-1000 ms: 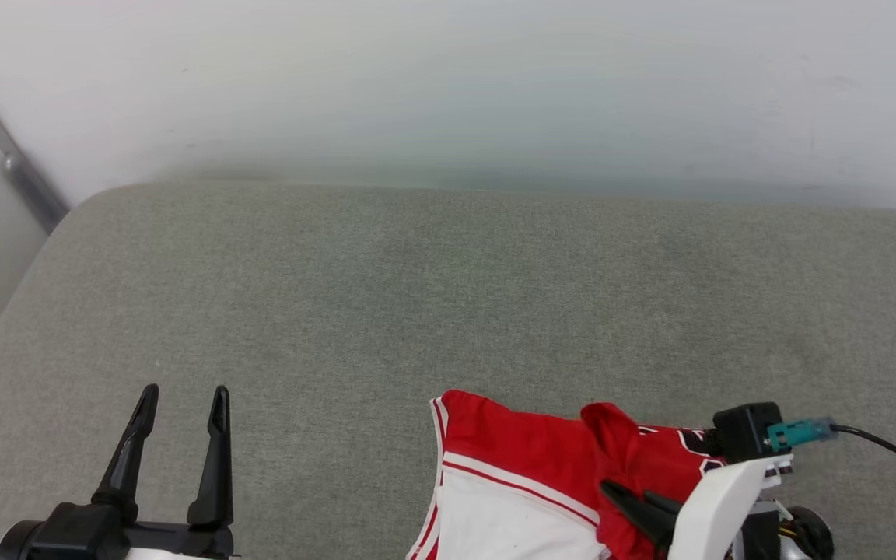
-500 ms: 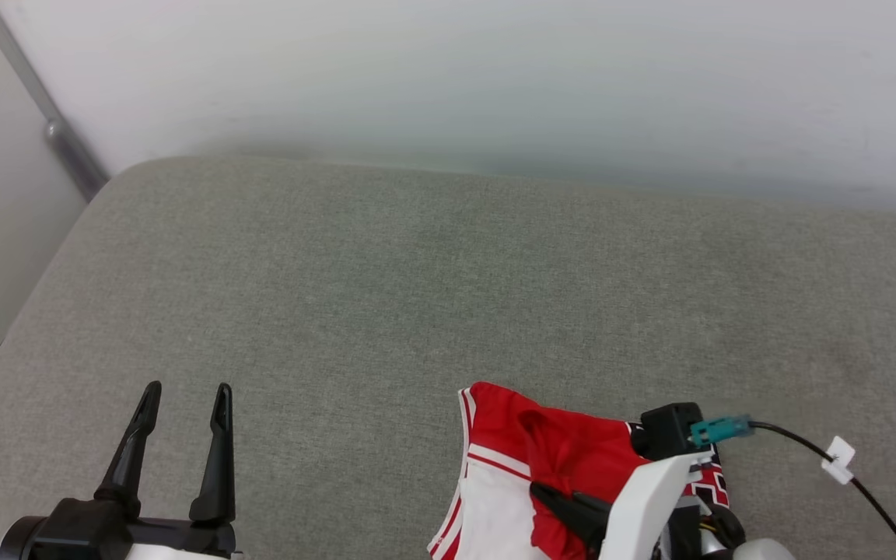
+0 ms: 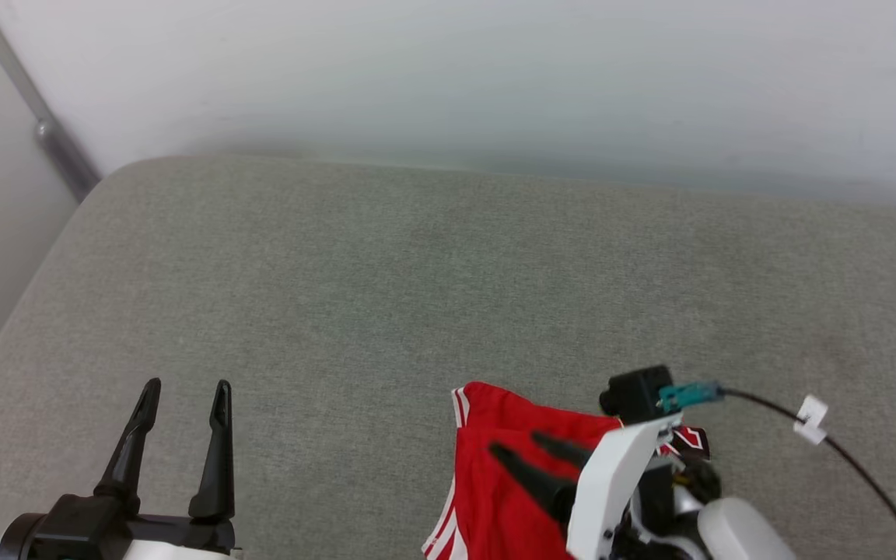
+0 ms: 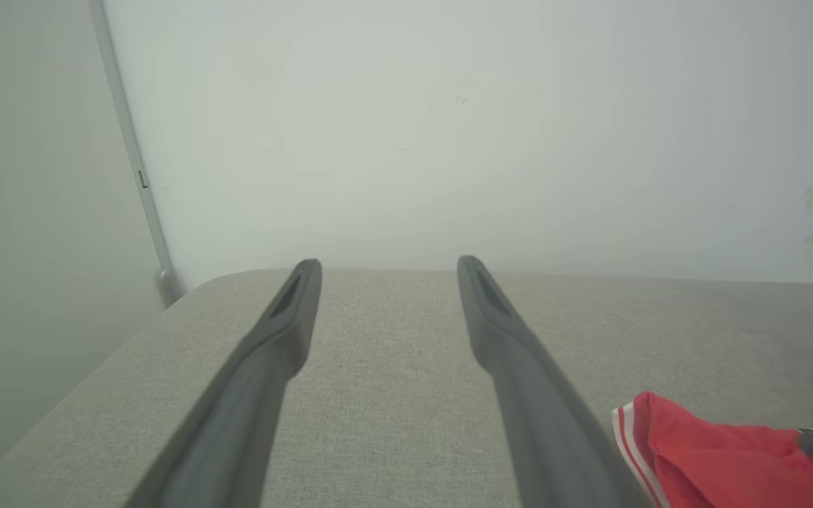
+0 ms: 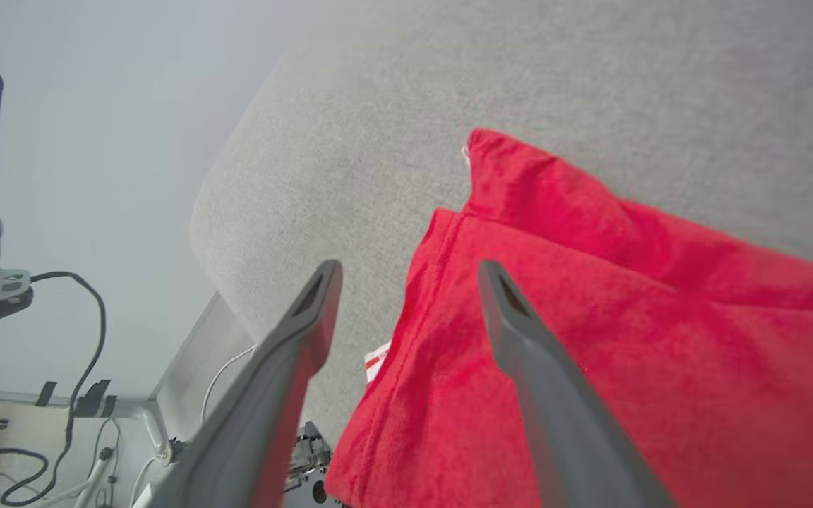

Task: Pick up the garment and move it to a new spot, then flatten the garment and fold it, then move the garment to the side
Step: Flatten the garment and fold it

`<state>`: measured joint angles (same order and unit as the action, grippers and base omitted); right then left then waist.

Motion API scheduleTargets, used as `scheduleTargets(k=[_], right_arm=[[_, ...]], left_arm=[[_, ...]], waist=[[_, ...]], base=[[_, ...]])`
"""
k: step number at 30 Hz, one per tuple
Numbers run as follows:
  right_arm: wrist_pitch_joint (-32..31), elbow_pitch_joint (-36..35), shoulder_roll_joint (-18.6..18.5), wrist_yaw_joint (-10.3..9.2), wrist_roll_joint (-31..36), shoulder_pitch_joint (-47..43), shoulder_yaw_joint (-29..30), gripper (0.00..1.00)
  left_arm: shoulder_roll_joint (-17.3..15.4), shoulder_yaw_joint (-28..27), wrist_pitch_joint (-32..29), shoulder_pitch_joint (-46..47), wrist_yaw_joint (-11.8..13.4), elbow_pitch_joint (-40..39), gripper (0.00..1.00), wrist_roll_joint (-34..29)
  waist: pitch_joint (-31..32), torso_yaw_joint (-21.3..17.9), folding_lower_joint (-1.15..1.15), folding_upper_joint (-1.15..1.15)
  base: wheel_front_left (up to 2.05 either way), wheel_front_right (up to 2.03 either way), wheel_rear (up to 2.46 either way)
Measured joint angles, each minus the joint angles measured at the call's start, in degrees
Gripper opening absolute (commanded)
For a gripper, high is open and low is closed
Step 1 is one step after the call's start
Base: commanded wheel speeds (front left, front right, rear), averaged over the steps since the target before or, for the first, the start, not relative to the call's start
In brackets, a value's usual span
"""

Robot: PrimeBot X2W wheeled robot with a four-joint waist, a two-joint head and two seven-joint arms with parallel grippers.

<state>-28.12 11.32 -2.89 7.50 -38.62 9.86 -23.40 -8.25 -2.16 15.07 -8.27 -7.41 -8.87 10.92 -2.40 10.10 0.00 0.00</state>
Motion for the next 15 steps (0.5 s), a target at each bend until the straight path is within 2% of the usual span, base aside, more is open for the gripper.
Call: scheduleTargets(k=[5, 9, 15], right_arm=[[2.48, -1.12, -0.46, 0.00, 10.92, 4.13, 4.46, 1.00], [8.12, -1.86, -5.88, -0.01, 21.31, 7.28, 7.86, 1.00], [19.65, -3.44, -12.33, 0.00, 26.33, 7.97, 11.60, 1.00]], left_arm=[[0.02, -0.07, 0.00, 0.01, 0.00, -0.12, 1.00, 0.00], [0.09, -0.01, 0.00, 0.09, 0.00, -0.20, 1.00, 0.11], [1.07, -0.40, 0.00, 0.78, 0.00, -0.56, 1.00, 2.41]], waist=[[0.19, -1.57, 0.00, 0.00], [0.11, -3.00, 0.00, 0.00], [-0.24, -4.97, 0.00, 0.00]], base=[[0.00, 0.00, 0.00], [0.00, 0.00, 0.00], [0.00, 0.00, 0.00]])
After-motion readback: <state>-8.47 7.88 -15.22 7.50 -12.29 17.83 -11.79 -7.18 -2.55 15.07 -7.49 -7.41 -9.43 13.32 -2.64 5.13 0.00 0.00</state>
